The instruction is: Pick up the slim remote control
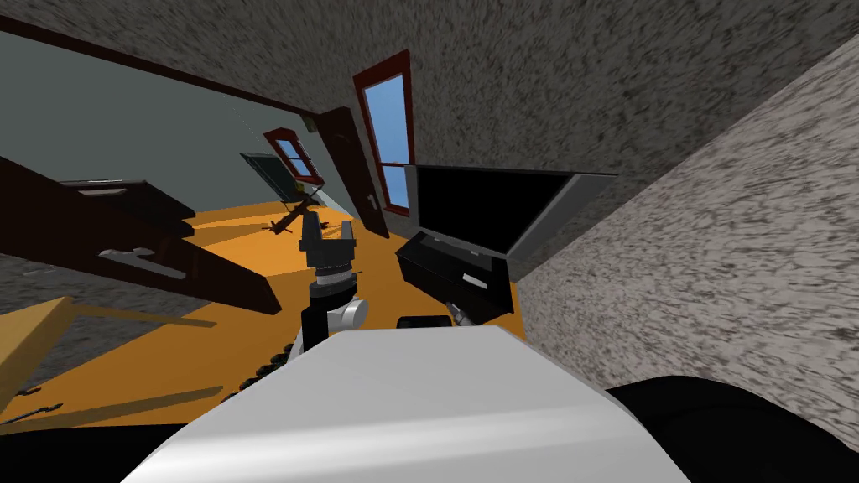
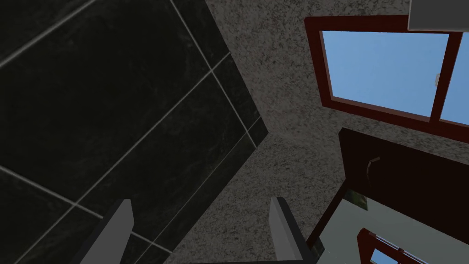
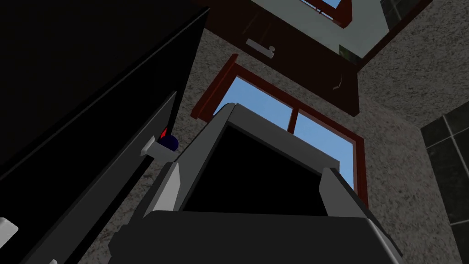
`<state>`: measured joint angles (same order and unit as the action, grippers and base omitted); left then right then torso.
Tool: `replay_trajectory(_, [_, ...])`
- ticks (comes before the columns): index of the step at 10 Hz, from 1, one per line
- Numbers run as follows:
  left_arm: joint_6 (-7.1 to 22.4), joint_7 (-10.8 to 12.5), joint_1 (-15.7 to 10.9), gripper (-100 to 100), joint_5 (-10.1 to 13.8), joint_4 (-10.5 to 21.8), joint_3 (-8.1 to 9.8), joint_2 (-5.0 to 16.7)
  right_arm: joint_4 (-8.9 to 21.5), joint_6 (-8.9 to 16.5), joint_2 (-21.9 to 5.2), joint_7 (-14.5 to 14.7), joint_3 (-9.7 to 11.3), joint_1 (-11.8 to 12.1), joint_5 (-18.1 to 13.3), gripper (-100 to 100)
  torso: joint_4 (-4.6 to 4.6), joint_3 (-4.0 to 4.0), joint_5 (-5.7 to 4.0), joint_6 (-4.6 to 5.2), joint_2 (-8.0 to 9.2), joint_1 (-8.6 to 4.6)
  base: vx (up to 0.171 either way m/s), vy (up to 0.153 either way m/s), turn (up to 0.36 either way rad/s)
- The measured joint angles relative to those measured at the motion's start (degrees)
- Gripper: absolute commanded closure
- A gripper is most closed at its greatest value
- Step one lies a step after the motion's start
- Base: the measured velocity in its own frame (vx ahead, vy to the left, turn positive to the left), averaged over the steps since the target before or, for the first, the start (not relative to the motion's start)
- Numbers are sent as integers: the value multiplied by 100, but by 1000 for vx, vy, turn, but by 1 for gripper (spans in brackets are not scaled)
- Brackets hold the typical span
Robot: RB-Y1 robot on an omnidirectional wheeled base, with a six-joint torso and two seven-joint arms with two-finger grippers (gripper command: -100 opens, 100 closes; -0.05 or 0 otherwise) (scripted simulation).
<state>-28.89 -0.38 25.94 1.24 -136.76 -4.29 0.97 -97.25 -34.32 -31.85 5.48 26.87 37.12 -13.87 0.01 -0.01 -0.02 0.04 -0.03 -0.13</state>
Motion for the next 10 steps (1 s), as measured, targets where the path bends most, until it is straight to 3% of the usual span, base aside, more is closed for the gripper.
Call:
replay_trajectory(2, [0,0,0,0,0,0,0,0,311,110,-199,62,171,-79,-55,-100,-1,-3,-1,1,-4,-3,12,-3,224])
replay_trajectory(8, [0,0,1,0,0,0,1,0,1180,348,-803,387,627,-28,-210,-100,-3,-7,-1,4,-12,-5,25,-8,270])
replay_trajectory(9, [0,0,0,0,0,0,0,0,1474,338,-845,478,725,-80,-245,-100,-2,-8,-1,-2,-14,-5,35,-19,166])
replay_trajectory(10, [0,0,1,0,0,0,1,0,1470,442,-933,541,781,-14,-269,-100,-3,-8,-1,5,-14,-6,17,-11,-35])
